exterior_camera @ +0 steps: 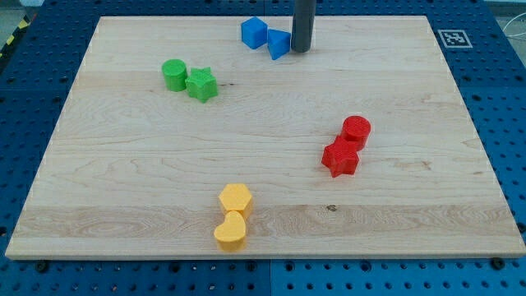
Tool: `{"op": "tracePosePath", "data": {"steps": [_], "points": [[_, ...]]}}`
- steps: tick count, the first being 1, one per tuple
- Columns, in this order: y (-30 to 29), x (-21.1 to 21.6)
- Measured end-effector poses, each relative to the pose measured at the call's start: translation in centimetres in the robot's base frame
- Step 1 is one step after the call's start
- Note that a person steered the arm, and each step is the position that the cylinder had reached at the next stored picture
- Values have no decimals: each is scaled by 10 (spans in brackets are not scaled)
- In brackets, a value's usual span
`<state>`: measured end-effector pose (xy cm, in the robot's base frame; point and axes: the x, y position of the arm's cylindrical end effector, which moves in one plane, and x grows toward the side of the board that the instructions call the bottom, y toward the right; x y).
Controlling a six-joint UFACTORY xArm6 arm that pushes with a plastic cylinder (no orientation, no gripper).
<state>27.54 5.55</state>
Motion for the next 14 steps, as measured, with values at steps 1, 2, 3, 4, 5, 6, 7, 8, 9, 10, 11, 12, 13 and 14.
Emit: {"op": "tracePosePath", "data": {"steps": [1,2,3,4,5,6,7,8,9,10,11,12,13,14], "points": [[-8,0],[-13,0],[-7,0],[10,0],[31,2],[43,3],[50,7],[54,9],[56,9],[56,9],[56,9],[54,16],[40,35],[27,49]]}}
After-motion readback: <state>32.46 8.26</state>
